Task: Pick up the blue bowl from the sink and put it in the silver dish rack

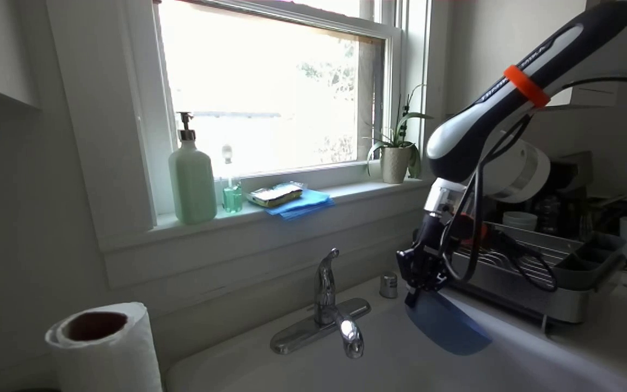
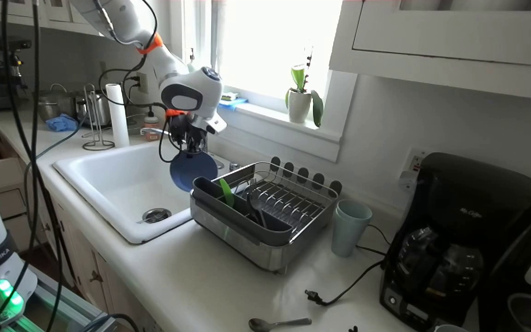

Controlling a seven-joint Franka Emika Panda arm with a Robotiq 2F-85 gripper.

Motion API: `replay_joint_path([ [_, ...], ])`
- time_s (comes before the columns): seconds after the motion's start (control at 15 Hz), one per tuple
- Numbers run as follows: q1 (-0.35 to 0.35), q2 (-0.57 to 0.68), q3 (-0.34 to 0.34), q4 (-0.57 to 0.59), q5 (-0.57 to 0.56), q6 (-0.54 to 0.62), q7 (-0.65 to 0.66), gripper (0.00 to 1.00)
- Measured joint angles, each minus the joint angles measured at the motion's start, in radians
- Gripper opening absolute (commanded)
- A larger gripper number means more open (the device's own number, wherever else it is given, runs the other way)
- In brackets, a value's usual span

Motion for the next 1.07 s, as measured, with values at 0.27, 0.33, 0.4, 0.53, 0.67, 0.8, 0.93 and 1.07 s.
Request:
replay_joint_path([
  [0.27, -0.006, -0.071, -0.007, -0.030, 0.029, -0.029, -0.048, 0.01],
  [0.33, 0.000, -0.069, -0.012, -0.031, 0.029, -0.029, -0.048, 0.01],
  [0.4, 0.005, -0.068, -0.017, -0.028, 0.033, -0.029, -0.053, 0.01],
  [0.53, 0.010, -0.072, -0.021, -0.015, 0.078, -0.030, -0.093, 0.01],
  [0.67, 0.009, -0.095, -0.030, 0.005, 0.155, -0.045, -0.154, 0.01],
  [0.8, 0.006, -0.131, -0.055, 0.029, 0.223, -0.103, -0.214, 0.01],
  [0.93, -0.002, -0.163, -0.095, 0.052, 0.267, -0.171, -0.266, 0.01],
  [1.07, -0.015, -0.179, -0.144, 0.080, 0.302, -0.250, -0.326, 0.01],
])
